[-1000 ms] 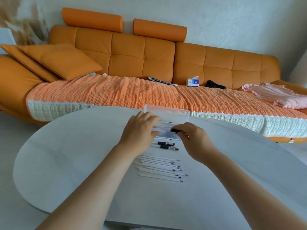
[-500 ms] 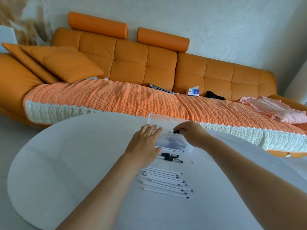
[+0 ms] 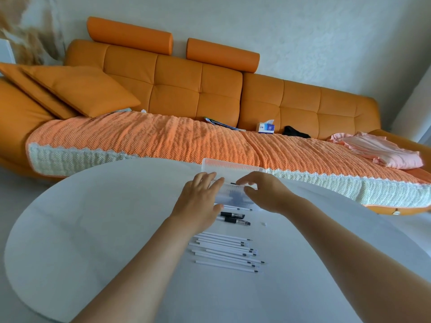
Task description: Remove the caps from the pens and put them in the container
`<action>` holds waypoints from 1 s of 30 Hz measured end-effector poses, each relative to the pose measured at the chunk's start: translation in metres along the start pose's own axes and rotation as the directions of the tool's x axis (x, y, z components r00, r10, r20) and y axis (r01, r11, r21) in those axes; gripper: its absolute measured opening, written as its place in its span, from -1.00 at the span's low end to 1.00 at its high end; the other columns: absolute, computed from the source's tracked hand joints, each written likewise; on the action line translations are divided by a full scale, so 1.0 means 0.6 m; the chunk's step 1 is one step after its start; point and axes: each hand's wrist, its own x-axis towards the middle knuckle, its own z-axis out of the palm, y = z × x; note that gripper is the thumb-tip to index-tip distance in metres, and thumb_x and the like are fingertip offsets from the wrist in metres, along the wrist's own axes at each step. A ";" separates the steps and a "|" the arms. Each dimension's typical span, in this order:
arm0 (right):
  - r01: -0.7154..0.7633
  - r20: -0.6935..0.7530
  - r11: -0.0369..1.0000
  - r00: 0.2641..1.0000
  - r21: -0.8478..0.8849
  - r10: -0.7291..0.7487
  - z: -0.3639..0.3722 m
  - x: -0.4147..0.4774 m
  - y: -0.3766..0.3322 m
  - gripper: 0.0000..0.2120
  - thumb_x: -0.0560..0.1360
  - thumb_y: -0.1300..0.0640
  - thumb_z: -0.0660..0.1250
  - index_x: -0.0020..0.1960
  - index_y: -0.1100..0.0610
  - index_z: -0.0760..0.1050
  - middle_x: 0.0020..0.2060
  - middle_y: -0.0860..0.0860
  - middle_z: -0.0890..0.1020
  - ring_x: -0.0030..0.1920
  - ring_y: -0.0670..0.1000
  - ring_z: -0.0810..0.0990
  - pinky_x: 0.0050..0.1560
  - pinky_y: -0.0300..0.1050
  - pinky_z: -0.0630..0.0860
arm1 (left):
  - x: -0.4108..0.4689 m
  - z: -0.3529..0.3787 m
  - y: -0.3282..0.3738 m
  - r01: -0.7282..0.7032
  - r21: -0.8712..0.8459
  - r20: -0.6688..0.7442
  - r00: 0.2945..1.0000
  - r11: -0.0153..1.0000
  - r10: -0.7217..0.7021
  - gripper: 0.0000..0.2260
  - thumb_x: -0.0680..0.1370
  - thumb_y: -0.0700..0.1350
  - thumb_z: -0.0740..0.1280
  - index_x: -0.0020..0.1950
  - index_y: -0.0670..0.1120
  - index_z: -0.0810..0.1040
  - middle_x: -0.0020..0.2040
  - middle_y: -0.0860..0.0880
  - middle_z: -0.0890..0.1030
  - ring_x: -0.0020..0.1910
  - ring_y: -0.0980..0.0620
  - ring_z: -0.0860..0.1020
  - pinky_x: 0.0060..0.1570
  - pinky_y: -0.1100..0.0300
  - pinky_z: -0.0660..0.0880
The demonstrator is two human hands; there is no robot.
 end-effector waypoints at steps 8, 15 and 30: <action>0.070 -0.213 0.998 0.975 0.008 -0.067 0.015 -0.082 0.041 -0.74 0.58 0.17 0.28 0.15 -0.09 0.62 0.06 -0.17 0.60 -0.06 -0.13 0.59 0.02 -0.18 0.54 | -0.006 -0.005 0.051 -0.154 -0.136 -0.125 0.983 0.979 0.137 -0.75 0.55 -0.06 0.33 0.22 -0.02 0.51 0.10 0.04 0.50 0.12 0.00 0.42 0.04 0.10 0.44; -0.176 -0.048 0.983 0.984 -0.043 0.174 0.034 -0.115 0.100 -0.75 0.59 0.07 0.26 0.21 -0.13 0.58 0.11 -0.16 0.59 0.06 -0.08 0.55 0.07 -0.16 0.51 | -0.030 0.005 0.082 -0.087 -0.206 0.059 0.993 0.975 0.101 -0.85 0.57 -0.04 0.25 0.09 0.10 0.56 -0.01 0.17 0.55 -0.02 0.14 0.49 -0.18 0.21 0.38; -0.122 0.007 0.986 0.992 -0.116 0.124 0.047 -0.114 0.089 -0.85 0.55 0.05 0.30 0.00 -0.08 0.64 -0.04 -0.14 0.64 -0.02 -0.04 0.59 -0.12 -0.14 0.52 | -0.038 0.009 0.071 0.019 -0.148 0.253 0.967 0.989 0.019 -0.90 0.55 0.04 0.34 -0.02 0.13 0.65 -0.12 0.22 0.51 -0.08 0.18 0.48 -0.12 0.23 0.38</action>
